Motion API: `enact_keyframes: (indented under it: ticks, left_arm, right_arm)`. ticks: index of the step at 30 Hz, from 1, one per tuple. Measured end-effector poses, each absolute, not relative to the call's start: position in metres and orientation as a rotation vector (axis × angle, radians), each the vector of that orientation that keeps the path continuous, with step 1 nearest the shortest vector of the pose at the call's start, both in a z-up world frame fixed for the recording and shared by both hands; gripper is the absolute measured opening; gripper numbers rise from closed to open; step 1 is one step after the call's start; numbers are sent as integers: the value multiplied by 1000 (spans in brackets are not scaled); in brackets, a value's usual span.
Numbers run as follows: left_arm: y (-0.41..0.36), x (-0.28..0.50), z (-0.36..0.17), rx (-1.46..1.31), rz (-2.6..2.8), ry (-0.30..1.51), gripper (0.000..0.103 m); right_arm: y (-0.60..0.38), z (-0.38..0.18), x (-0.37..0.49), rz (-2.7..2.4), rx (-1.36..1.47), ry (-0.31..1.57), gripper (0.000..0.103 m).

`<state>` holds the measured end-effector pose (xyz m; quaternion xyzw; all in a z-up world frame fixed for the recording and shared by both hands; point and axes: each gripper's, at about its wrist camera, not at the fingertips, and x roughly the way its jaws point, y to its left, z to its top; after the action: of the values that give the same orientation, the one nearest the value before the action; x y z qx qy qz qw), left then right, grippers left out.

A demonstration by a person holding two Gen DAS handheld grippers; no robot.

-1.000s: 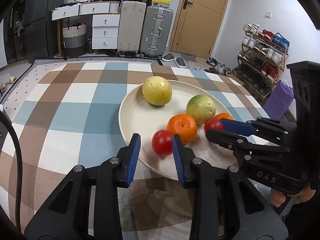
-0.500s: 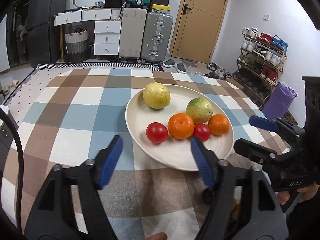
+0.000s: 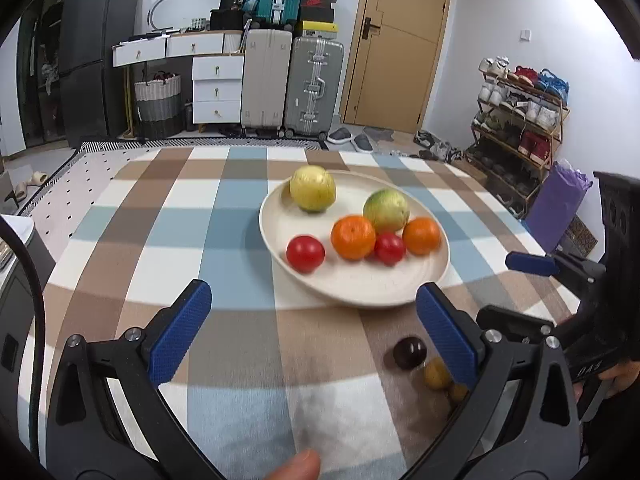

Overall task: Organize fruits
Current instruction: 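Withdraw both grippers from the plate toward the plums and brown fruits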

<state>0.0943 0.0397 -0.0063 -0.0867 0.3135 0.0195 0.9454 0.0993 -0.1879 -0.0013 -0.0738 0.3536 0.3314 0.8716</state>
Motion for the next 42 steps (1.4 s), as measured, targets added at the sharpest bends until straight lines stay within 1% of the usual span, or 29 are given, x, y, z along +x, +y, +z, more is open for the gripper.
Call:
enact_keyframes:
  ticks: [11,27,30,32,33,34,37,38,40,42]
  left_arm:
    - [28,65,-16,-155,15,669,102]
    - [28,64,-15,-182,4,664,102]
    - [28,64,-15,-183,4,665,102]
    - [29,64,-15,-183,1,664,102]
    - [29,63,-15,-182,0,661,102]
    - [28,63,-14,-182,-2,659,102]
    - [28,63,-14,-181,-4,654,102]
    - [28,63,-14,-185,-6,654,102]
    - [28,63,-15,-195,-6,660,102]
    - [29,63,-15,-197,-7,659,102]
  right_arm:
    - [-193,-9,73,682,-154,804,103]
    - [-181,-21,57,656,-127,911,101]
    - [-176,-21,57,651,-129,922,97]
    - [-174,-23,58,648,-134,936,88]
    - [-172,-24,59,644,-134,951,86]
    - [-171,-25,59,646,-130,960,82]
    - [-169,-26,57,668,-117,974,76]
    - [-168,-25,56,669,-112,973,71]
    - [-166,-25,56,679,-100,982,68]
    - [-164,-26,55,684,-96,988,67]
